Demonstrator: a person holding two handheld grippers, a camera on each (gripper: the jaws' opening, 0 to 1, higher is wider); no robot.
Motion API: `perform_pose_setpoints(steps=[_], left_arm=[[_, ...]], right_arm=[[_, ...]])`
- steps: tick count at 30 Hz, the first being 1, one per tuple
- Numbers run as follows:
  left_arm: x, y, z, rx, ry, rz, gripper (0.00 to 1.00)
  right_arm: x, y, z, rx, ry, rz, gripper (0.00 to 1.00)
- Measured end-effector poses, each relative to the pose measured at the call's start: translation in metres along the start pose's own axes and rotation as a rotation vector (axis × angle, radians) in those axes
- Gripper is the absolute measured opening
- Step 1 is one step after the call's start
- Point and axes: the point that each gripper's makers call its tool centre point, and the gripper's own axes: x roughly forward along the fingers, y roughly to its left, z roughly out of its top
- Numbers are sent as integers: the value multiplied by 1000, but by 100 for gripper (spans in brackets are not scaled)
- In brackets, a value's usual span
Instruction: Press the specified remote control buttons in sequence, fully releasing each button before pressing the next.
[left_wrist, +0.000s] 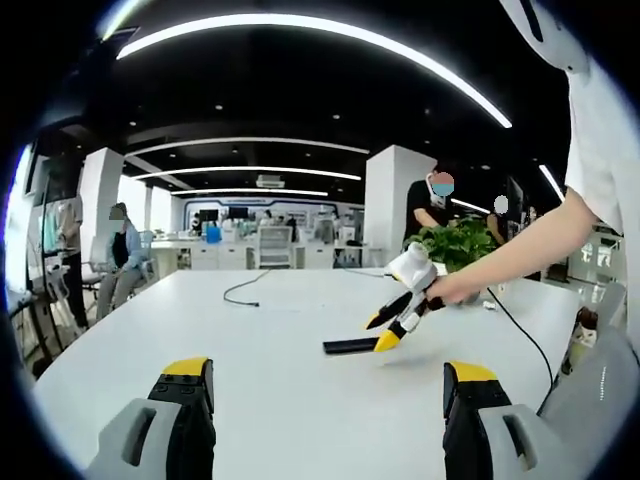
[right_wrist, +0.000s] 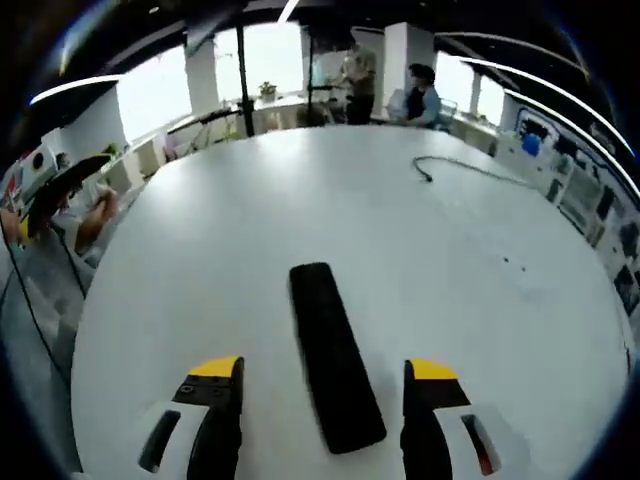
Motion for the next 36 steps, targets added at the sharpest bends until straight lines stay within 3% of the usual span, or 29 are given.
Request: perform_pose_setpoints(steps=[4, 8, 10, 13, 15, 17, 22, 27, 32, 36], left_arm=[[0, -2, 0, 0, 4, -8, 98], [0, -2, -1, 2, 4, -12, 98], [0, -3, 0, 0, 3, -13, 98], [0, -3, 0, -5, 0, -16, 98], [0, -3, 0, -2, -2, -16, 98], [0, -3, 1, -3, -4, -18, 98], [2, -4, -6, 1, 27, -24, 98], [2, -7, -7, 9, 33, -38, 98], [3, -12, -9, -13, 42, -70, 98], [2, -4, -3, -51, 12, -42, 98]], right_arm=[[-17, 19, 32, 226, -209, 42, 77], [-47, 24, 54, 342, -411, -6, 85], [-57, 25, 56, 355, -455, -40, 94], [-66, 38, 47, 291, -431, -64, 99], [-68, 48, 37, 257, -371, -73, 99], [-75, 61, 37, 216, -378, -83, 99], [-96, 90, 38, 208, -431, -113, 99], [-127, 116, 37, 193, -501, -193, 99], [-147, 130, 25, 157, -490, -281, 99], [-170, 142, 19, 144, -510, -356, 99]])
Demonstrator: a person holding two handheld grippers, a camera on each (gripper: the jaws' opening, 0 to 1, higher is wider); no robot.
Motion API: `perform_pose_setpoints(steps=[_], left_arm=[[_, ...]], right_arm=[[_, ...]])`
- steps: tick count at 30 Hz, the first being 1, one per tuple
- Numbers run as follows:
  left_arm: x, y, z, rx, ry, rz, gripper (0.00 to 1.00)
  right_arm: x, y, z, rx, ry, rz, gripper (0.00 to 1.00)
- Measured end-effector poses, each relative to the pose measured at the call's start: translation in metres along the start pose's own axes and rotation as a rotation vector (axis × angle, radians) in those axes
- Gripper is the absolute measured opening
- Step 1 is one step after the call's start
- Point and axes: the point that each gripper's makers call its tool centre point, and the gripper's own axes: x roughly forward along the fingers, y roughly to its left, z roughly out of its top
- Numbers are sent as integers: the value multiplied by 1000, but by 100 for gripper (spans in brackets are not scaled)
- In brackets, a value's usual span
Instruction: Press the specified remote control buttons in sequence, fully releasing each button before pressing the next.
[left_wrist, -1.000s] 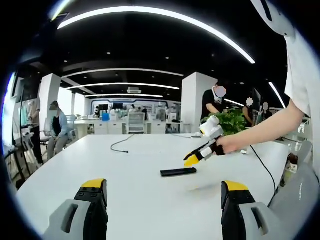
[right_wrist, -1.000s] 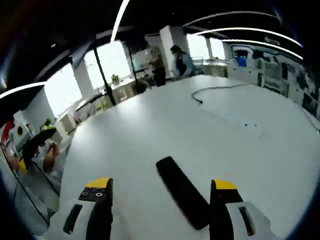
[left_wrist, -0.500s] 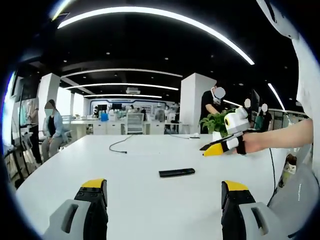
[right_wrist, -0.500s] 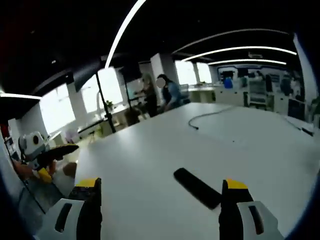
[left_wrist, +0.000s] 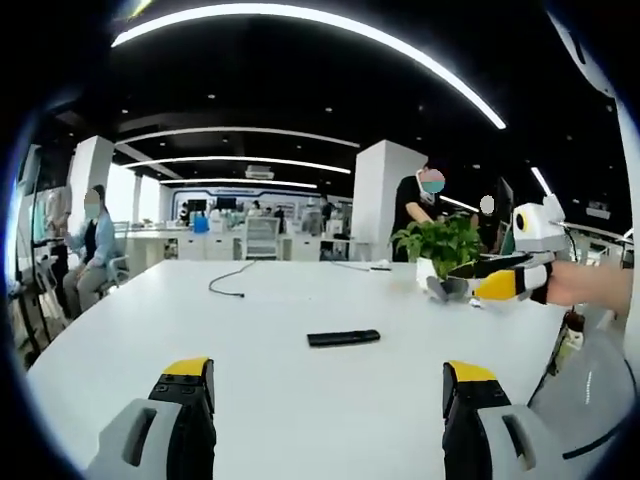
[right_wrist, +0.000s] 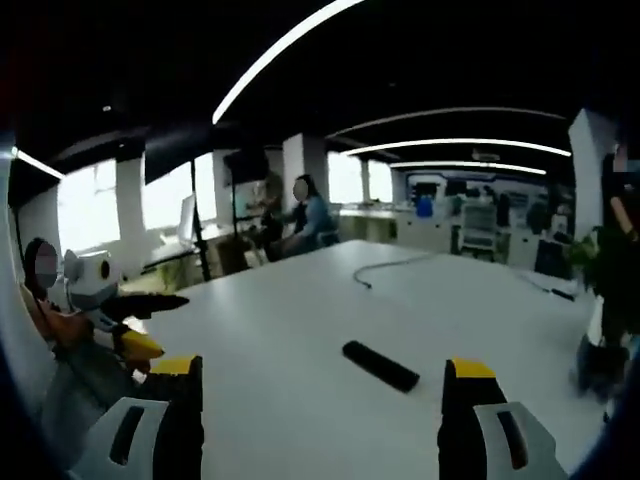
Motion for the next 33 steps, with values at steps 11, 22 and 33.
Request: perform_pose_setpoints(steps=[11, 22, 33], left_arm=[[-5, 11, 11, -68, -73, 48, 98], [-6, 13, 11, -107, -92, 42, 98], [-6, 10, 10, -96, -88, 31, 98]], right_arm=[[-74, -22, -17, 7, -5, -289, 99], [-111, -43, -35, -13, -14, -454, 97], [-117, -44, -58, 44, -6, -479, 94]])
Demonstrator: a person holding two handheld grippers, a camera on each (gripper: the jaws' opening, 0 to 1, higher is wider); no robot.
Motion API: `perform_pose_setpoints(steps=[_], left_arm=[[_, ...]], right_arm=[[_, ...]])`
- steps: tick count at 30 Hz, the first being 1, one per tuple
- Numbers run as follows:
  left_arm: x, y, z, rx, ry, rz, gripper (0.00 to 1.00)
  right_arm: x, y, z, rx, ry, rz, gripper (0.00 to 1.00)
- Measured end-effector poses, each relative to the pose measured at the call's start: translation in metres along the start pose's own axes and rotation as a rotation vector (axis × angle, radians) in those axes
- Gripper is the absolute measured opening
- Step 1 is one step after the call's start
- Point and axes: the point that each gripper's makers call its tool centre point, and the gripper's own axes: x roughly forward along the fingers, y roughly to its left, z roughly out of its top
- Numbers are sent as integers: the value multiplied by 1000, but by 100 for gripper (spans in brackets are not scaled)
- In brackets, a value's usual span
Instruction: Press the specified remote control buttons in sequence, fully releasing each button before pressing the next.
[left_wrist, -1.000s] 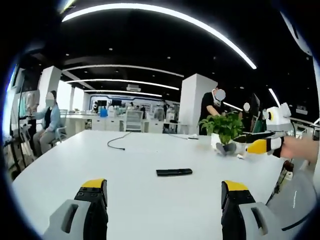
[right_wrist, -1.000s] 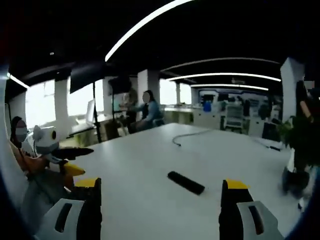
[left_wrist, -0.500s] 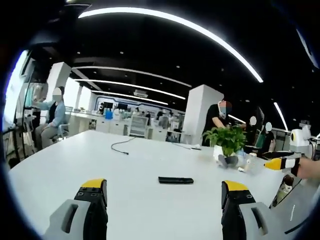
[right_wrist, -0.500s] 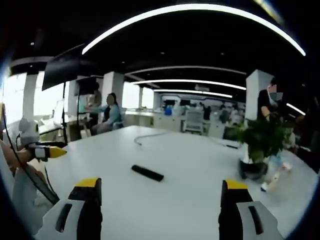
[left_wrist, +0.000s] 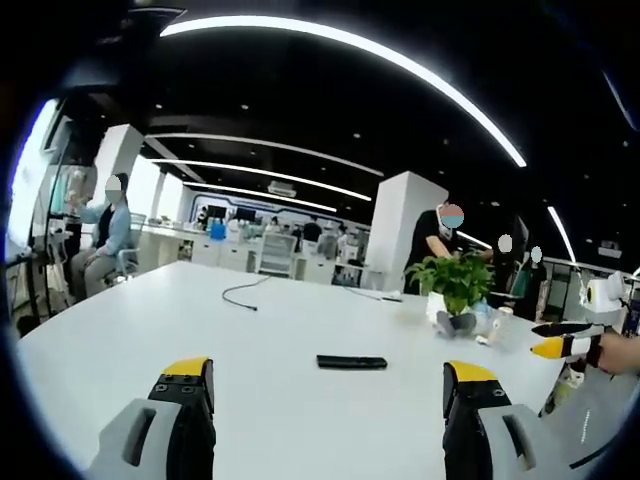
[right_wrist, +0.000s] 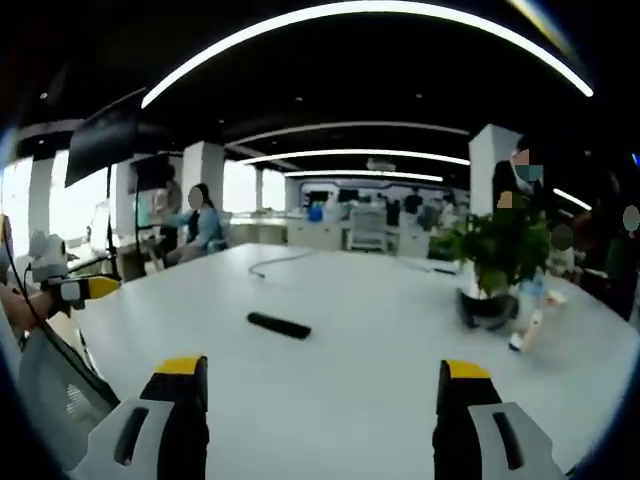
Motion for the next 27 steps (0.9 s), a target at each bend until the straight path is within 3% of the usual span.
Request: perform_pose_setpoints(steps=[11, 14, 17, 27], left_arm=[[-1, 2, 1, -11, -4, 3, 98], [-1, 1, 1, -9, -7, 1, 98], [-2, 3, 2, -9, -11, 5, 98], [-1, 3, 1, 13, -3, 11, 98]], right_arm=[[14, -15, -7, 3, 21, 9, 95], [17, -9, -19, 26, 63, 35, 96], [16, -4, -28, -13, 117, 48, 96], [13, -7, -25, 48, 89, 45, 93]])
